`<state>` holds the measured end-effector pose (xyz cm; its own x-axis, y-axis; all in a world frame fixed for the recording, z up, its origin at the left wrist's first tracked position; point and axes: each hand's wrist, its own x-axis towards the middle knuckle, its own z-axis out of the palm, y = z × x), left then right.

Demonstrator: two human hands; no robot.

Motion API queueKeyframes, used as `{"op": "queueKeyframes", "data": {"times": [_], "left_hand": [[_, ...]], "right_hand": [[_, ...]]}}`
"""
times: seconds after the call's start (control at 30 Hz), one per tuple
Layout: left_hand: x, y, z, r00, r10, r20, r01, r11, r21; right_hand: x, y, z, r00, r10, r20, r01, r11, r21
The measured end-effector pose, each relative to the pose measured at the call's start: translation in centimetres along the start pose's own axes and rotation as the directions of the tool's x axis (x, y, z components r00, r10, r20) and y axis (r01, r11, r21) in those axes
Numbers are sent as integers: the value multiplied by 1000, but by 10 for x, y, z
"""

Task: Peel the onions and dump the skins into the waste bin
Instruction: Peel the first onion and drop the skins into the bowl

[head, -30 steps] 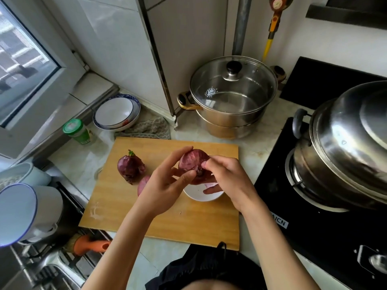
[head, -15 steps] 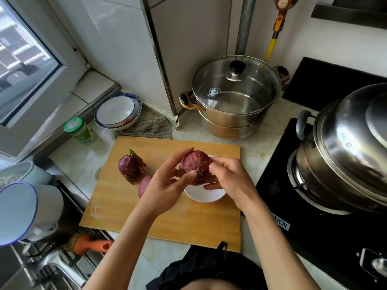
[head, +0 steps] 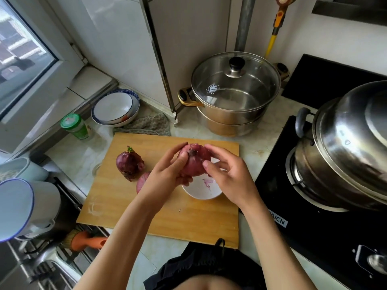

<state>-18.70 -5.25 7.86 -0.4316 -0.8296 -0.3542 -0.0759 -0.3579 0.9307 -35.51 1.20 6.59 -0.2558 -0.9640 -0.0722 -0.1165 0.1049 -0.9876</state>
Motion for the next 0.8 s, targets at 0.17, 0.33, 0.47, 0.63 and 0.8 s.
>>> {"op": "queueKeyframes", "data": {"times": [0.17,0.33,0.47,0.63,0.8], "left_hand": [[-3,-1,2,998,-56,30,58,994,-91],[-7,-2,-4,993,-18,117,30,994,-102],[-8,-2,-10,988,-9,153,20,997,-73],[-8,-5,-11,987,-36,158,50,995,-84],[-7,-8,-9,992,-53,116,61,996,-67]], "right_hand": [[0,-1,-1,989,-144,25,145,988,-59],[3,-1,-7,988,-130,82,130,992,10],[3,0,-11,988,-103,111,97,993,65],[4,1,-13,988,-83,133,73,994,76],[4,3,-14,985,-79,155,69,995,72]]}}
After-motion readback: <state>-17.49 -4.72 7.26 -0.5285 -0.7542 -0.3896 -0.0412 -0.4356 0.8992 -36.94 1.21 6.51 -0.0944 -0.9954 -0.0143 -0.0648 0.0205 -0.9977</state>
